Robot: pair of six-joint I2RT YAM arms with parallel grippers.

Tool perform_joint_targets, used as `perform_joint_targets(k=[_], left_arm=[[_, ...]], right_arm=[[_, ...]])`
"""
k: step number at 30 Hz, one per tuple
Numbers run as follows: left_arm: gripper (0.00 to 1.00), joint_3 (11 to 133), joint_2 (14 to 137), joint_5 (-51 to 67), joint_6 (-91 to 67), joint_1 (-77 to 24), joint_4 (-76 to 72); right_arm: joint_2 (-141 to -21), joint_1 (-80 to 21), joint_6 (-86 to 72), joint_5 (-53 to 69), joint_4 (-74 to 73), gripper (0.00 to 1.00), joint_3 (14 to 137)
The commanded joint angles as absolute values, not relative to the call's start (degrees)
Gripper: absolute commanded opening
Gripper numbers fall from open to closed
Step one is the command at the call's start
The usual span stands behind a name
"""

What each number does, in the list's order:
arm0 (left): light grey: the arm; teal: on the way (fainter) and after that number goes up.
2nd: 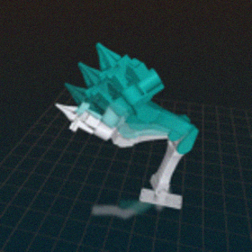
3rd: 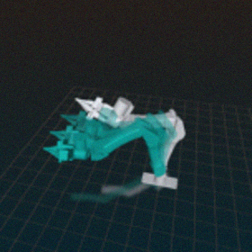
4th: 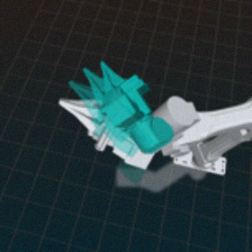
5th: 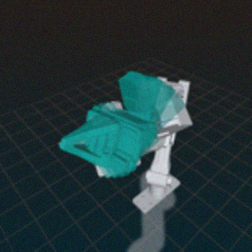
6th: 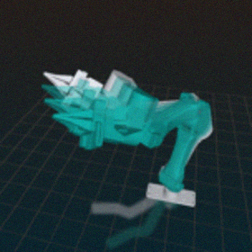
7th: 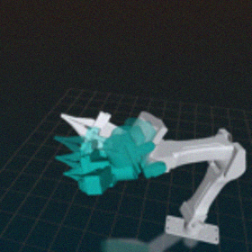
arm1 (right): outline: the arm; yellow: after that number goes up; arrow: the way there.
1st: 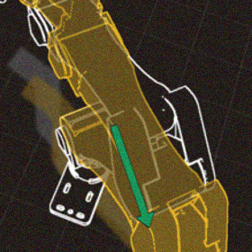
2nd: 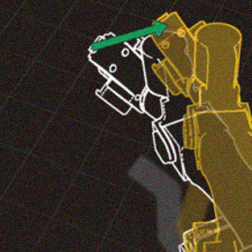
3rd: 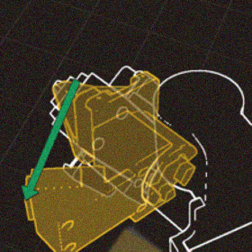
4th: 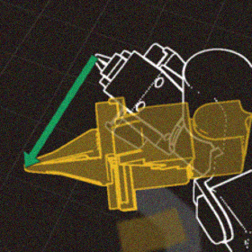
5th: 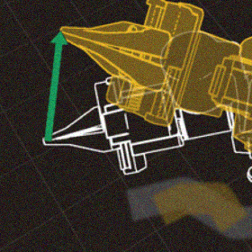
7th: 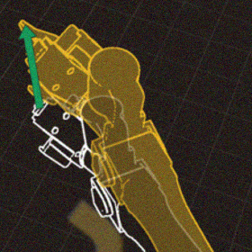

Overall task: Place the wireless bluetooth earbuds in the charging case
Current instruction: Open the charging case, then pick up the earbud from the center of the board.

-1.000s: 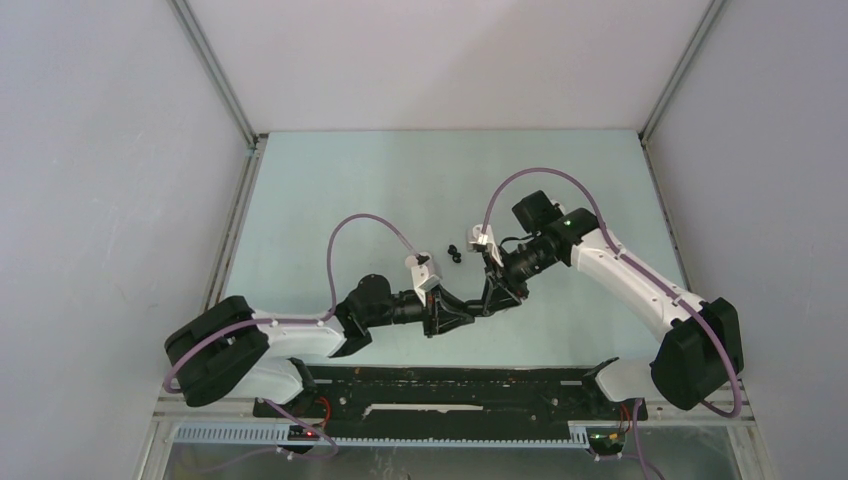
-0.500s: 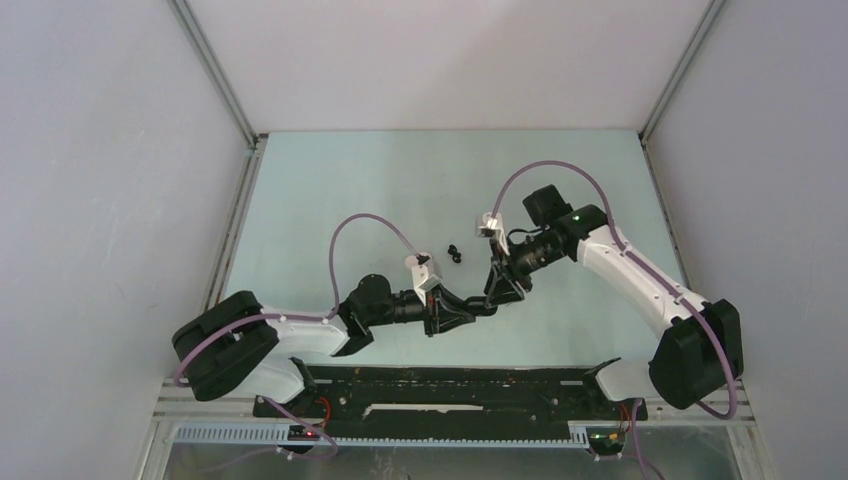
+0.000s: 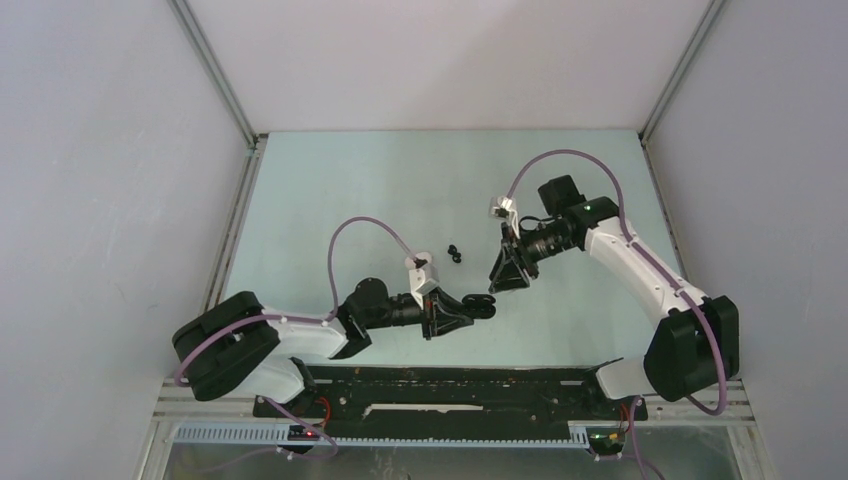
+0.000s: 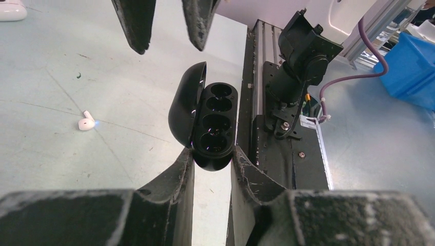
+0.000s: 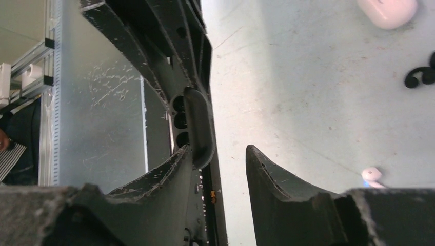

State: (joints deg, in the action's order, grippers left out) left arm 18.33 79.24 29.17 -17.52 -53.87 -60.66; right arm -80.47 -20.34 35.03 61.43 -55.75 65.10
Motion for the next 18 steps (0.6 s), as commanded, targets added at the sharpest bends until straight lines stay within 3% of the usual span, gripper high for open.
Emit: perform_joint_targets(k=[1,9,14,18], left_arm=[[0.0,17.41,77.54,27.34,-17.56,-53.65,-64.58],[0.0,18.47,65.57,19.33,-13.21,-50.59,-45.34],[0.0,15.23,62.44,14.73,-13.51,-49.43,-45.14],[0.0,11.69,61.09,13.55,-14.92,-49.19,-48.23]], right_arm=[[-78.33,-16.77,32.82,58.98,-52.95,0.46,67.38],[-70.78,-12.02,19.27,30.32,-31.25,0.49,63.03],[-75.65,-6.9,9.33,32.91,-23.91,0.49,64.5],[-90.22,-7.88,11.74,39.65,-37.51,0.41,77.54]])
